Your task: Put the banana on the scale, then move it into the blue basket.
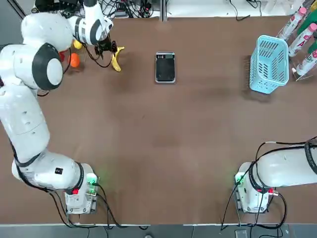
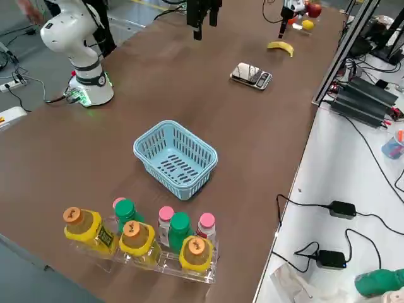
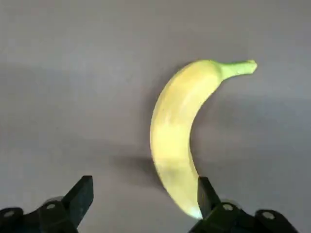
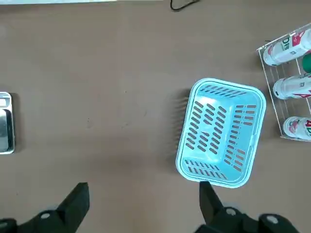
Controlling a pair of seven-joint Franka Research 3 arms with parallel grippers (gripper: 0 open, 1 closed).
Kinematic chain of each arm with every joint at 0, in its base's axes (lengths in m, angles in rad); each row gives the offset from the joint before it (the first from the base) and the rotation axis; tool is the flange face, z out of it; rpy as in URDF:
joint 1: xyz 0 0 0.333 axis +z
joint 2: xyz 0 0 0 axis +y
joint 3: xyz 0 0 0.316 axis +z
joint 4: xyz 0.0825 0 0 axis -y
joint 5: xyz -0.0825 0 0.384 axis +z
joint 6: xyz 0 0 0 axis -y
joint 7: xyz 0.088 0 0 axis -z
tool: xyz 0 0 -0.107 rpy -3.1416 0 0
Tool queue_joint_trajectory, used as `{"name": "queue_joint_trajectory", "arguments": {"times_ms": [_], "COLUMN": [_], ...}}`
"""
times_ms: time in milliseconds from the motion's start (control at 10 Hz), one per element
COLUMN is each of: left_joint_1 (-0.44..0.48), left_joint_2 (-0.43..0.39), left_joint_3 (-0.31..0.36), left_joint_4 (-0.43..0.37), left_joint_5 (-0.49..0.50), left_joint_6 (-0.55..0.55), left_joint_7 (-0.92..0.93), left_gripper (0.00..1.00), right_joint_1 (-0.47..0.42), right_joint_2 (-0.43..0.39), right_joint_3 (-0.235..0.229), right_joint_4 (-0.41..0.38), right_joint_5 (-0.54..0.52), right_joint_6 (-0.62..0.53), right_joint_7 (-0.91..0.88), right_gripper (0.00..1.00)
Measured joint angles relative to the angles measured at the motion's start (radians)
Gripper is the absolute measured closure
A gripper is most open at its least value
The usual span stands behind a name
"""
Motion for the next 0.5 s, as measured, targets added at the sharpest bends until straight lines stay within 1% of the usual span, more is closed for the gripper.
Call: {"name": "queue_joint_trajectory", "arguments": {"times_ms": [200, 500], "left_joint_1": [0.003, 0.000], "left_joint_2": [0.035, 0.060], "left_joint_3": [0.001, 0.000], "left_joint_4": [0.008, 0.060], "left_joint_5": [0.000, 0.000], "left_joint_6": [0.035, 0.036], "left_joint_7": [-0.003, -0.070], "left_gripper": [0.05, 0.05], "right_joint_1": [0.000, 0.000], "right_joint_2": [0.005, 0.006], "right_joint_3": [0.000, 0.000], "right_joint_4": [0.000, 0.000], "right_joint_5": [0.001, 0.001], "right_joint_6": [0.009, 0.011], "right_joint_7": [0.000, 0.000], "right_gripper": [0.00, 0.00]}}
